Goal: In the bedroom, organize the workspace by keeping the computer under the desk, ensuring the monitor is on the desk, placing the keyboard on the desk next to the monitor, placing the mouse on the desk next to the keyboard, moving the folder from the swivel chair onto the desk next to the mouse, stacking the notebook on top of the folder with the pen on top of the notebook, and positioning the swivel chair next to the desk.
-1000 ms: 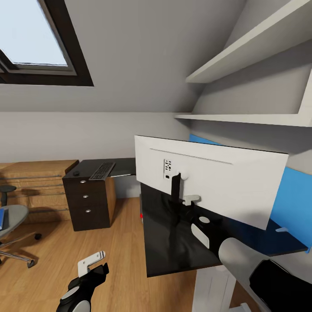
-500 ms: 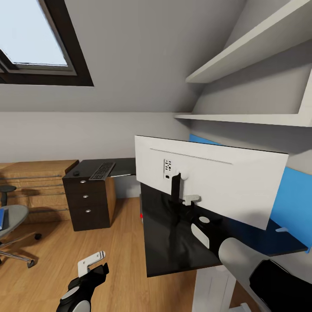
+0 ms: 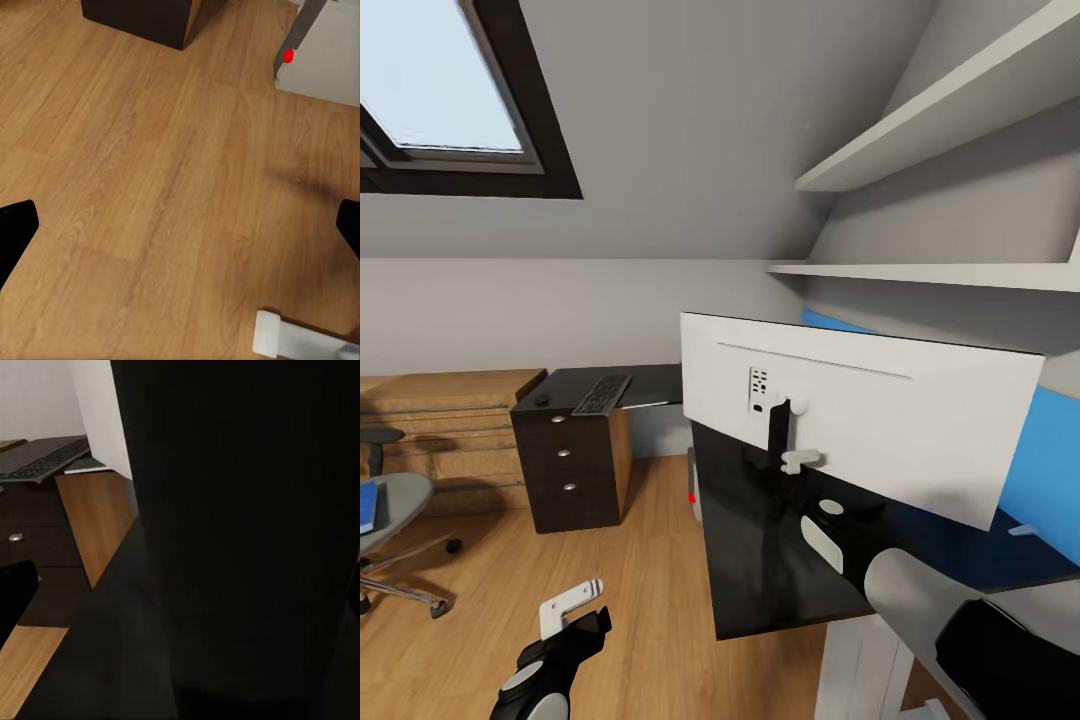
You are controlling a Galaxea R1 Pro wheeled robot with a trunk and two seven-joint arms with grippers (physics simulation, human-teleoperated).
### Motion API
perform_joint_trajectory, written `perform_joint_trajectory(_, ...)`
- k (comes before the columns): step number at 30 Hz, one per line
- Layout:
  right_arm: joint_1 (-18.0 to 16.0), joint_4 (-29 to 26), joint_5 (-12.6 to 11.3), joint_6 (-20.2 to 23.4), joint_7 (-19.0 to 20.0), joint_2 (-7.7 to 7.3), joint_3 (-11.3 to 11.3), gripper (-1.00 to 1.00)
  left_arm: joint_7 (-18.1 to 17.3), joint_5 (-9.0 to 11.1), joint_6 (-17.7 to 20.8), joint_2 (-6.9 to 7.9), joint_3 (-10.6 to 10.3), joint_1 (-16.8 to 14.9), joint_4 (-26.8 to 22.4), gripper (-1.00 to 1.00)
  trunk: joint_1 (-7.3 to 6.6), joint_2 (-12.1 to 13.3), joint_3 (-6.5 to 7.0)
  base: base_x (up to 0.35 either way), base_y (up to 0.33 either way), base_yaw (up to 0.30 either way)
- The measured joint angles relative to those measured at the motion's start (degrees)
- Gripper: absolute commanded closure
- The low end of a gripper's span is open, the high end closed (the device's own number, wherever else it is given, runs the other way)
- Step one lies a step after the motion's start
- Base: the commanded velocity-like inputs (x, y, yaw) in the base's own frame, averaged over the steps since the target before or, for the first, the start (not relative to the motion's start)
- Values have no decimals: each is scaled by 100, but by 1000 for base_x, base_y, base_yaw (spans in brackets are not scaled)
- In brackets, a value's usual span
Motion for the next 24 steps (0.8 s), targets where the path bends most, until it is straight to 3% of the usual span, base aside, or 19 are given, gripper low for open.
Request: perform_joint_trajectory(24,0,0,0,0,0,0,-2,-100,0,0,0,0,0,3,9,-100,3,0,0,-96,0,0)
